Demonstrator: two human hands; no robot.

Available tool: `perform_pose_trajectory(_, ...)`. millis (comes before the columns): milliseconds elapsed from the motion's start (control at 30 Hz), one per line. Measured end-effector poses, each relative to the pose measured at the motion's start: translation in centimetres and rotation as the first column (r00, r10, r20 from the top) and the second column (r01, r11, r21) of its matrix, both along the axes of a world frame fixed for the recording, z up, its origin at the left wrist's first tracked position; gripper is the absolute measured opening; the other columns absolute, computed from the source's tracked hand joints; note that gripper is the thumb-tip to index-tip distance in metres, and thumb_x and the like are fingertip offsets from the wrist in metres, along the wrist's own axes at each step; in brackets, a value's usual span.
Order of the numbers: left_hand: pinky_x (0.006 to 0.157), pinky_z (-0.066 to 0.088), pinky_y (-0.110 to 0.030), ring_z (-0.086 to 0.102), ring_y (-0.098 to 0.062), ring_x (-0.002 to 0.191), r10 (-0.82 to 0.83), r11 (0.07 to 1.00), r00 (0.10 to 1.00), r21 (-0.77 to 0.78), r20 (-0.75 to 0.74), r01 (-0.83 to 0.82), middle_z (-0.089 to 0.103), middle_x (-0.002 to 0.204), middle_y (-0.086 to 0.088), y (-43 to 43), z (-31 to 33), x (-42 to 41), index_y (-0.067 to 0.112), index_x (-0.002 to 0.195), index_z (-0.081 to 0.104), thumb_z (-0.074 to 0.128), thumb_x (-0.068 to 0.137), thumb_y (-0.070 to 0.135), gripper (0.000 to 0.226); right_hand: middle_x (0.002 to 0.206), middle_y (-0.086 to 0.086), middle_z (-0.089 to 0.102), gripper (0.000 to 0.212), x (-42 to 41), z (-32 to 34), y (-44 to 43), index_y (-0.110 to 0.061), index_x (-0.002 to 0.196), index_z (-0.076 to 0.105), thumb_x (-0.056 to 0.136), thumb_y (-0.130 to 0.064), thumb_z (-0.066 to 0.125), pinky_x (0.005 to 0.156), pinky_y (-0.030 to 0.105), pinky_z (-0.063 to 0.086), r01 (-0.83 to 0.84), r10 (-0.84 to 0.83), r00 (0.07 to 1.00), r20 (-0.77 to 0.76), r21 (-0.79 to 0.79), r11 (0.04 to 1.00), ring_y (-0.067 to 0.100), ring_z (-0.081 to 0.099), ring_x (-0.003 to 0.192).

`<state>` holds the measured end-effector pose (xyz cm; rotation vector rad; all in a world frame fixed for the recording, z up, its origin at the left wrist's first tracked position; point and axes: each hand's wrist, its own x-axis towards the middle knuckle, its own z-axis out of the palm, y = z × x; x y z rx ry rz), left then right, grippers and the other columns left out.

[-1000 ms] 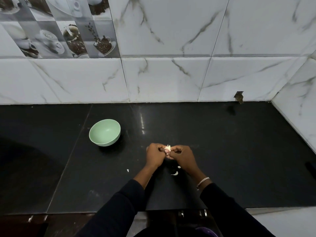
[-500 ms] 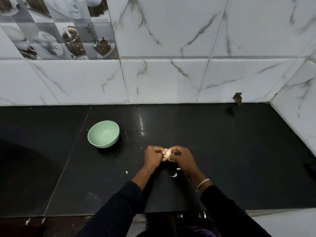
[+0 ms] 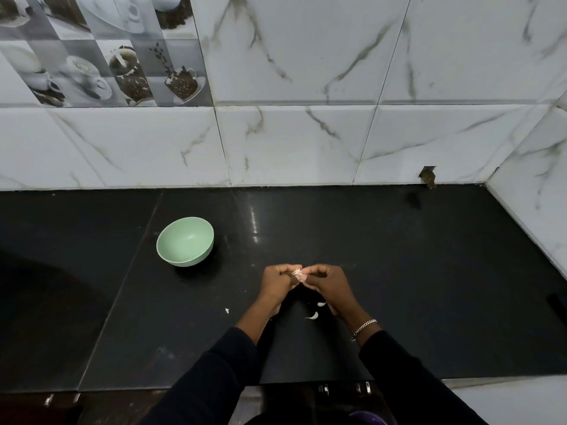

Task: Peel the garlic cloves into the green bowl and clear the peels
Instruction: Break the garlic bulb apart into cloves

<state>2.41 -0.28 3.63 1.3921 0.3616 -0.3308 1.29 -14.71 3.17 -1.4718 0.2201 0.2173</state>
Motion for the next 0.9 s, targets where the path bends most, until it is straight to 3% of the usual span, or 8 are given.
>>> perform_pose_trajectory(133,0.074,0.060,-0.029,0.072,-0.024,0.082,0.022,1.000,1.000,0.012,0.014,-0.022,0.076,0.090,-0.017,0.1,-0.4,0.0,0.000,0.093,0.076,0.071,0.081,-0.013,0.019,0.097,0.020,0.076,0.023,0.0,-0.1,-0.1,0.000,0.102,0.074,0.081,0.009,0.074,0.084,0.035,0.060,-0.028,0.029,1.000,0.011,-0.076,0.997,0.023,0.073,0.087)
perform_pose_trajectory(267,0.067,0.058,-0.025,0.070,-0.017,0.071,0.006,0.998,0.998,0.058,0.055,-0.009,0.075,0.076,-0.009,0.0,-0.4,-0.1,0.003,0.085,0.077,0.073,0.084,-0.006,0.010,0.083,0.016,0.076,0.016,0.1,-0.2,0.2,-0.002,0.089,0.075,0.081,0.011,0.073,0.075,0.031,0.061,0.003,-0.002,1.000,0.016,-0.109,0.994,0.022,0.072,0.077)
perform_pose_trajectory(367,0.060,0.052,-0.026,0.062,-0.013,0.062,-0.012,0.992,0.995,0.125,0.094,0.000,0.073,0.071,-0.011,0.0,-0.4,0.0,0.003,0.083,0.079,0.075,0.084,0.002,0.004,0.082,0.020,0.075,0.007,0.5,-0.4,0.3,0.006,0.088,0.074,0.083,0.003,0.077,0.070,0.029,0.061,0.044,-0.043,0.999,0.016,-0.093,0.995,0.022,0.072,0.075)
perform_pose_trajectory(467,0.059,0.052,-0.025,0.061,-0.011,0.061,-0.018,0.985,0.995,0.170,0.097,0.001,0.073,0.074,-0.014,-0.1,-0.6,0.1,0.003,0.086,0.079,0.074,0.086,0.006,0.005,0.078,0.018,0.074,0.006,0.8,-0.6,0.4,0.002,0.082,0.075,0.087,-0.001,0.073,0.064,0.027,0.059,0.079,-0.076,0.997,0.027,-0.135,0.988,0.019,0.071,0.072)
perform_pose_trajectory(600,0.059,0.054,-0.021,0.065,-0.014,0.067,-0.018,0.988,0.996,0.153,0.084,0.005,0.074,0.081,-0.023,0.0,-0.5,0.2,-0.005,0.091,0.075,0.069,0.091,0.003,0.010,0.081,0.020,0.074,0.007,1.0,-0.8,0.3,0.007,0.086,0.073,0.090,0.003,0.068,0.065,0.029,0.060,0.091,-0.091,0.996,0.006,-0.121,0.989,0.023,0.073,0.075)
perform_pose_trajectory(733,0.050,0.046,-0.013,0.059,0.000,0.052,-0.036,0.988,0.998,0.155,0.060,0.026,0.068,0.069,-0.009,0.2,-0.1,0.3,-0.008,0.095,0.072,0.058,0.091,-0.011,0.015,0.086,0.021,0.072,0.007,1.1,-0.5,0.3,0.014,0.091,0.067,0.092,0.010,0.062,0.066,0.025,0.061,0.108,-0.109,0.994,-0.024,-0.033,0.994,0.023,0.073,0.077)
perform_pose_trajectory(900,0.068,0.060,-0.022,0.071,-0.016,0.080,-0.129,0.987,0.990,0.106,0.050,0.123,0.073,0.090,-0.011,0.8,0.0,0.6,0.004,0.105,0.074,0.052,0.086,-0.021,0.038,0.089,0.021,0.073,0.015,1.1,-0.6,0.1,0.012,0.097,0.068,0.089,0.017,0.056,0.073,0.025,0.061,0.055,-0.056,0.996,-0.067,-0.006,0.998,0.024,0.075,0.080)
